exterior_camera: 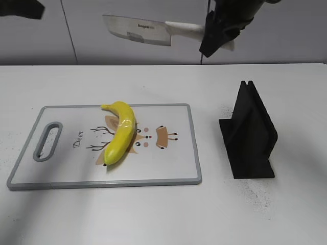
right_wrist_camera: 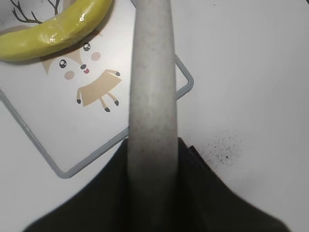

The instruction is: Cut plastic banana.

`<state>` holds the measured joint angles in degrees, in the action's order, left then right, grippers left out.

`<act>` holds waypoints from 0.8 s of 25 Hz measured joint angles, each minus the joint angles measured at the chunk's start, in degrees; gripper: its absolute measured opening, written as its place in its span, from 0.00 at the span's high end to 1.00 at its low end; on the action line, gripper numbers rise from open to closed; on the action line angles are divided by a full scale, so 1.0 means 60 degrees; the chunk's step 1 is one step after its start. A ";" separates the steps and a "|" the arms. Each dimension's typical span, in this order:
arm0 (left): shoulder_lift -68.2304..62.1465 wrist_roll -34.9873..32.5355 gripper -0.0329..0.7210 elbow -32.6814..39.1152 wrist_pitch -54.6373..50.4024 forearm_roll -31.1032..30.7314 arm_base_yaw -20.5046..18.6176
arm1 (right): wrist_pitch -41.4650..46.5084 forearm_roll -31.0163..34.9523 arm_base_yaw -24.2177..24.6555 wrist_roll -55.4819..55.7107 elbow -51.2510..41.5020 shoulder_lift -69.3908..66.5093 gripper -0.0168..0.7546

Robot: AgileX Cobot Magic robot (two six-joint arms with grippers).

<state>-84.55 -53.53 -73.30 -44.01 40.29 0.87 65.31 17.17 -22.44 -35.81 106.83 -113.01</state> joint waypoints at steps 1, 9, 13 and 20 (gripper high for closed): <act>0.0191 0.0528 0.16 0.0000 -0.0138 -0.0170 -0.0256 | 0.0171 -0.0021 0.0000 0.0309 0.0053 0.0000 0.77; 0.0712 0.3952 0.18 0.0000 -0.2747 -0.2218 -0.1612 | 0.0769 -0.0900 0.0000 0.2869 0.0395 0.0018 0.77; 0.0734 0.4659 0.18 0.0000 -0.3897 -0.2604 -0.1629 | 0.0776 -0.1635 0.0000 0.4365 0.0395 0.0149 0.77; 0.1763 0.4775 0.18 0.0000 -0.4234 -0.3460 -0.0119 | 0.0792 -0.2365 0.0000 0.5660 0.0395 0.0746 0.77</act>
<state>-73.97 -24.88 -73.30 -69.42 19.53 0.15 70.06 2.98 -22.44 -1.85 109.19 -108.53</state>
